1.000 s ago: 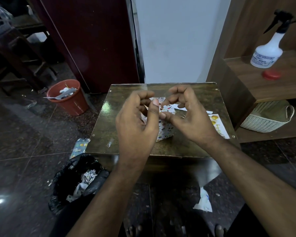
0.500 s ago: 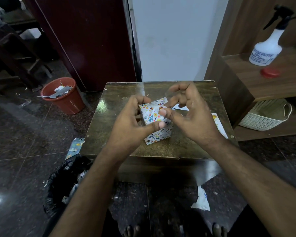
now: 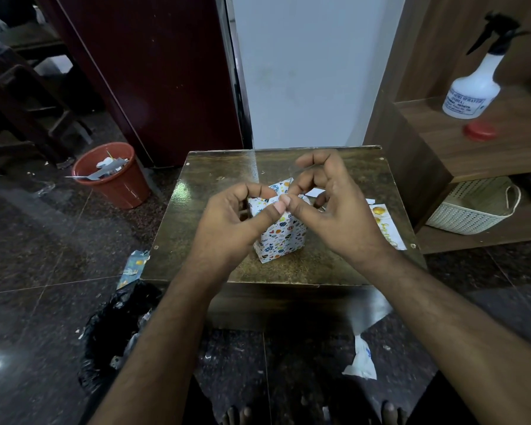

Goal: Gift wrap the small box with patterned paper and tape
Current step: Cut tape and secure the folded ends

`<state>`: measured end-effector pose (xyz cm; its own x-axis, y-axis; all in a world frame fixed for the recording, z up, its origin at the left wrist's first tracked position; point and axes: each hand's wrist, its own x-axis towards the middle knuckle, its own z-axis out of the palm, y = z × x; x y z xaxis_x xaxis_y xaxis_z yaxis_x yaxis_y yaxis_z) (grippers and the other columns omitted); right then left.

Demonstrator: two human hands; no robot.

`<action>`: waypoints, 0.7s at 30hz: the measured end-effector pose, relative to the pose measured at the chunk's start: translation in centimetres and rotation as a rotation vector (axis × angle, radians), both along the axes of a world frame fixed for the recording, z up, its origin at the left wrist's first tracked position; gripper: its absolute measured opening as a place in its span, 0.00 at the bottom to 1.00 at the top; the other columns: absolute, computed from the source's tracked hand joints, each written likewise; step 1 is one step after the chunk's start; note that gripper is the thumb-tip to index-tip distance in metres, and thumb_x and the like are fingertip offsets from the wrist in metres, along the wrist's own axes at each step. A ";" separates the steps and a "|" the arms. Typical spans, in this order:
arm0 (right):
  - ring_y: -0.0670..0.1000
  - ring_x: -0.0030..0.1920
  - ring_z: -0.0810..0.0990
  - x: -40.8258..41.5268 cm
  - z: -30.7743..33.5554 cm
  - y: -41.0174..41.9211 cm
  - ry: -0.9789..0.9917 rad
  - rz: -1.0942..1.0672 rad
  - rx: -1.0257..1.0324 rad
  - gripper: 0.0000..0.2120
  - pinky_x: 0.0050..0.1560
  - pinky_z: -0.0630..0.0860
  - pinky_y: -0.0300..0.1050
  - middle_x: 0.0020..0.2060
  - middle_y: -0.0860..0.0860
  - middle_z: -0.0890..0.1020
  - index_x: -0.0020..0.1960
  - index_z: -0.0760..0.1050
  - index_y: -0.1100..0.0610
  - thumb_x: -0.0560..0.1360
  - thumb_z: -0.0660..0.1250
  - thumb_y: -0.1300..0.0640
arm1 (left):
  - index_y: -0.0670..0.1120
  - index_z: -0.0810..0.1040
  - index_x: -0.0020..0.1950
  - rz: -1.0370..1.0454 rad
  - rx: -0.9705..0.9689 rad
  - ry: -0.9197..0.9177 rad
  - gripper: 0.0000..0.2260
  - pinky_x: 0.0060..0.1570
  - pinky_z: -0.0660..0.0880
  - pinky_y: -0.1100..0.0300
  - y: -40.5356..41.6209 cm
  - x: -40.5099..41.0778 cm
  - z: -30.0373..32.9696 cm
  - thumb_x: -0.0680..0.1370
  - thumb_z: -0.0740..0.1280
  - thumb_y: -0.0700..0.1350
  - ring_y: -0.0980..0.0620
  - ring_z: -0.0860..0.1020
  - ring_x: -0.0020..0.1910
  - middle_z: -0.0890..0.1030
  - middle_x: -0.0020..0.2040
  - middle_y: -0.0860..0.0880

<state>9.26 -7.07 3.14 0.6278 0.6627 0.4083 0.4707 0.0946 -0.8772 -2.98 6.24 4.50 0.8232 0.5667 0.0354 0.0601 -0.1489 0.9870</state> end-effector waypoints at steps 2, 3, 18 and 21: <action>0.49 0.50 0.80 -0.1 -0.1 0.3 0.046 0.001 -0.001 0.21 0.43 0.70 0.31 0.42 0.45 0.82 0.63 0.69 0.52 0.76 0.75 0.60 | 0.44 0.83 0.53 0.002 -0.019 -0.005 0.07 0.42 0.76 0.64 0.1 0.0 0.0 0.77 0.76 0.44 0.53 0.79 0.39 0.85 0.41 0.51; 0.48 0.50 0.79 -0.1 -0.2 0.5 0.066 -0.002 -0.006 0.21 0.42 0.70 0.32 0.42 0.45 0.82 0.63 0.69 0.51 0.76 0.75 0.61 | 0.42 0.83 0.53 0.010 -0.035 -0.004 0.06 0.39 0.75 0.67 0.1 0.1 0.0 0.78 0.75 0.41 0.56 0.79 0.37 0.84 0.39 0.51; 0.48 0.49 0.79 -1.3 1.3 0.5 -0.159 -0.249 0.072 0.08 0.50 0.74 0.39 0.47 0.48 0.79 0.54 0.81 0.57 0.84 0.66 0.54 | 0.44 0.84 0.50 0.144 -0.165 0.020 0.03 0.36 0.74 0.68 -0.5 0.9 0.0 0.79 0.73 0.38 0.52 0.75 0.41 0.84 0.43 0.45; 0.49 0.48 0.79 -1.4 1.2 0.4 -0.187 -0.227 0.015 0.11 0.47 0.75 0.40 0.44 0.51 0.81 0.51 0.81 0.59 0.84 0.65 0.54 | 0.44 0.84 0.51 0.139 -0.163 0.025 0.03 0.41 0.75 0.62 -0.6 0.9 0.0 0.79 0.72 0.38 0.49 0.76 0.44 0.85 0.47 0.41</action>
<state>7.85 -6.70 4.37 0.6721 0.5071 0.5396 0.6347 -0.0193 -0.7725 -2.07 5.69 4.50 0.7365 0.6711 -0.0852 0.0934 0.0238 0.9953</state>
